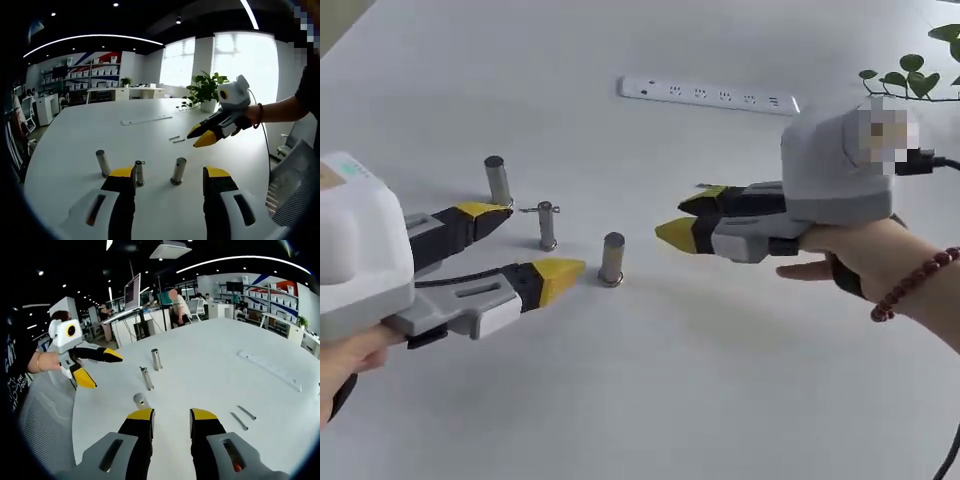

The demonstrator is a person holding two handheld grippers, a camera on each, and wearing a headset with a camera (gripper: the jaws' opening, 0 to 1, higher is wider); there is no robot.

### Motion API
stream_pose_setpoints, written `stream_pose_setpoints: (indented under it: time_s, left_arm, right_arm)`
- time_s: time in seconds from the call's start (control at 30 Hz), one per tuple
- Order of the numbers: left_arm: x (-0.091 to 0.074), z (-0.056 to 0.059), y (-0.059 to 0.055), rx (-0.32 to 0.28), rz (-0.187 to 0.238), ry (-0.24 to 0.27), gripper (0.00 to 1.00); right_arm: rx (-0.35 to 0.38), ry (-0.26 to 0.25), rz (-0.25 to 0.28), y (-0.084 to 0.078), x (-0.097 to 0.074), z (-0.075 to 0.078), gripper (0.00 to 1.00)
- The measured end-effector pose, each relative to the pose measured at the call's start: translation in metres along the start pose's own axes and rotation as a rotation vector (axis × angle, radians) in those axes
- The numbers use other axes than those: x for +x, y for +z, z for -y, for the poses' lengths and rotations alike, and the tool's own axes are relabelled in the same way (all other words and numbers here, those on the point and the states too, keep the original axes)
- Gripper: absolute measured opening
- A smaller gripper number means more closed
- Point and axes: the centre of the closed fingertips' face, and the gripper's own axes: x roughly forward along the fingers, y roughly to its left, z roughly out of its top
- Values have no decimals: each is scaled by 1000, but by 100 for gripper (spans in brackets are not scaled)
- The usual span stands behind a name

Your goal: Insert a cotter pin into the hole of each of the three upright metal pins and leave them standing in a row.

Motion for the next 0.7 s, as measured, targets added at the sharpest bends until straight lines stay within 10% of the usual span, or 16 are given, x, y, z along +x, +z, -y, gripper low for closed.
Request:
stream_pose_setpoints:
  time_s: [0.7]
  left_arm:
    - [-5, 0, -6, -11, -35, 6, 52]
  right_arm:
    - [-50, -57, -202, -36, -3, 82, 23]
